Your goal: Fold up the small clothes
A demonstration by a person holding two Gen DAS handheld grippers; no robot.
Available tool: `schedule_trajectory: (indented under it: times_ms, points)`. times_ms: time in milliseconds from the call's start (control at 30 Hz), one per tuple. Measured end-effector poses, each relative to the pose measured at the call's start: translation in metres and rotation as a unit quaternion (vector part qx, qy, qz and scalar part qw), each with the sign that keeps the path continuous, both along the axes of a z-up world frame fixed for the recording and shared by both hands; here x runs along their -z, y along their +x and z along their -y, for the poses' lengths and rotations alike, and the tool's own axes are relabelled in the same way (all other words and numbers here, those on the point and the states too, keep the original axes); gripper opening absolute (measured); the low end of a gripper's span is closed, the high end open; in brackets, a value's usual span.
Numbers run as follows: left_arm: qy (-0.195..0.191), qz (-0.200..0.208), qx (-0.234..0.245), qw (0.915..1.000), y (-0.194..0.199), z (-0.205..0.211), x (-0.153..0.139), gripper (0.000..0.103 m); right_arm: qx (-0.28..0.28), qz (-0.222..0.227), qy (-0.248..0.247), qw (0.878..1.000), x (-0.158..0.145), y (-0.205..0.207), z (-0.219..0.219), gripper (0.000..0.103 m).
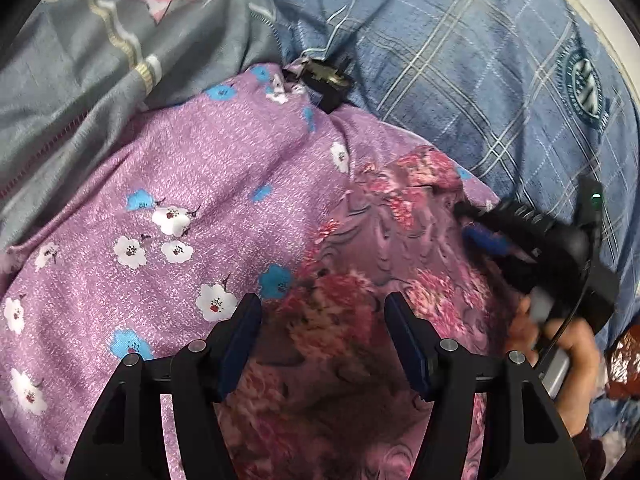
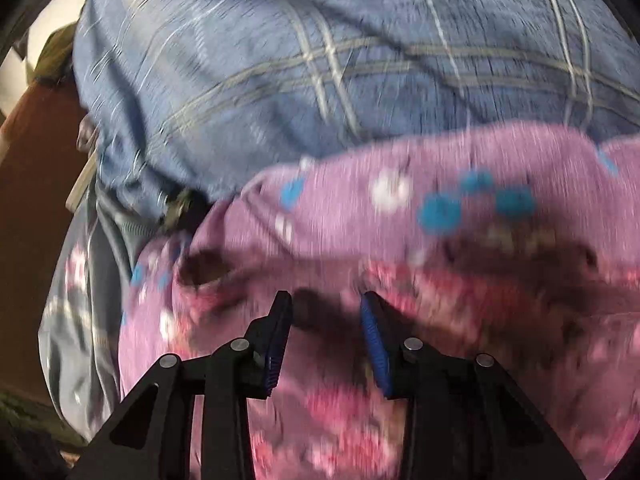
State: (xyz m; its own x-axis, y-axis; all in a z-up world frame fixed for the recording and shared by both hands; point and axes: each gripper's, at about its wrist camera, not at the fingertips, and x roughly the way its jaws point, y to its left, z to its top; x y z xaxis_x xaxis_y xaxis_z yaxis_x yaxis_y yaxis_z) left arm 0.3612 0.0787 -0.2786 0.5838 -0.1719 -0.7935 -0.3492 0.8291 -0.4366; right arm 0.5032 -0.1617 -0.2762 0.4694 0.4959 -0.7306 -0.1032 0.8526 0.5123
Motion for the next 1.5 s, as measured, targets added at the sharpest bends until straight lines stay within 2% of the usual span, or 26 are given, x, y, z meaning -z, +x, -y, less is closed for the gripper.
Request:
schedule_trajectory:
  times_ms: [100,267,333,433,500,533,567,600,633,733,833,900,933,967,1000,1033,1100,1200,1267,1333,1367,1433,1500]
  points:
    - [-0.016,0.007,-0.008,0.9998,0.001,-0.003,-0.002,0.063,0.023,0.042,0.001,0.999,-0.025,-0.016,0.026,0.041]
    - [0.026,0.045,0.007,0.9986,-0.009,0.009,-0.020,0.063,0.055,0.075,-0.033,0.995,-0.058,-0.067,0.099,0.041]
    - [0.031,0.045,0.021,0.9983,-0.013,0.015,-0.022,0.063,0.077,0.075,-0.041,0.993,-0.064,-0.087,0.136,0.041]
    - [0.036,0.029,0.028,0.9985,-0.015,0.024,-0.017,0.063,0.111,0.031,-0.044,0.992,-0.052,-0.103,0.183,0.041]
    - [0.047,0.014,0.028,0.9984,-0.012,0.028,-0.013,0.064,0.141,-0.015,-0.060,0.988,-0.027,-0.105,0.213,0.041]
    - [0.055,0.005,0.029,0.9981,-0.009,0.030,-0.010,0.064,0.152,-0.031,-0.064,0.986,-0.018,-0.105,0.226,0.036]
    - [0.061,-0.002,0.031,0.9977,-0.006,0.032,-0.009,0.064,0.168,-0.052,-0.062,0.983,-0.005,-0.102,0.237,0.025]
    - [0.065,-0.008,0.033,0.9973,-0.003,0.034,-0.008,0.064,0.184,-0.063,-0.042,0.980,0.004,-0.099,0.247,0.018]
    - [0.066,-0.010,0.034,0.9972,-0.003,0.034,-0.008,0.064,0.192,-0.062,-0.036,0.979,0.002,-0.099,0.250,0.019]
    - [0.055,-0.010,0.032,0.9980,0.001,0.032,-0.009,0.065,0.172,-0.029,-0.069,0.982,-0.023,-0.090,0.224,0.023]
    - [0.050,-0.014,0.052,0.9973,0.006,0.032,-0.001,0.074,0.092,0.014,-0.046,0.995,-0.047,-0.079,0.164,0.023]
    - [0.080,-0.018,0.088,0.9927,0.012,0.042,0.002,0.083,0.035,0.024,-0.021,0.999,-0.054,-0.067,0.117,0.024]
    - [0.110,-0.022,0.113,0.9873,0.014,0.051,0.004,0.089,0.014,0.026,-0.017,0.999,-0.054,-0.063,0.100,0.024]
    - [0.143,-0.029,0.137,0.9797,0.016,0.061,0.006,0.095,-0.022,0.024,-0.011,0.999,-0.053,-0.055,0.068,0.024]
    - [0.173,-0.033,0.159,0.9715,0.016,0.072,0.008,0.098,-0.046,0.021,-0.007,0.999,-0.051,-0.051,0.047,0.024]
    - [0.190,-0.032,0.168,0.9666,0.016,0.077,0.010,0.100,-0.078,0.013,-0.001,0.997,-0.046,-0.045,0.020,0.024]
    - [0.188,-0.012,0.166,0.9680,0.013,0.074,0.012,0.101,-0.137,-0.006,0.000,0.991,-0.036,-0.037,-0.026,0.024]
    - [0.174,-0.010,0.188,0.9666,0.014,0.069,0.013,0.102,-0.179,-0.016,-0.024,0.983,-0.022,-0.020,-0.069,0.024]
    - [0.169,-0.002,0.204,0.9643,0.013,0.066,0.012,0.102,-0.188,-0.027,-0.036,0.981,-0.008,0.001,-0.085,0.022]
    - [0.170,0.005,0.201,0.9648,0.012,0.060,0.013,0.102,-0.150,-0.040,-0.053,0.986,0.010,0.024,-0.087,0.021]
    - [0.171,0.003,0.195,0.9657,0.012,0.057,0.013,0.102,-0.132,-0.046,-0.044,0.989,0.015,0.033,-0.083,0.021]
    - [0.150,-0.001,0.194,0.9694,0.013,0.048,0.012,0.101,-0.102,-0.027,-0.016,0.994,0.013,0.035,-0.069,0.022]
    - [0.143,0.005,0.179,0.9734,0.014,0.039,0.007,0.094,-0.081,0.002,0.000,0.997,0.002,0.025,-0.048,0.025]
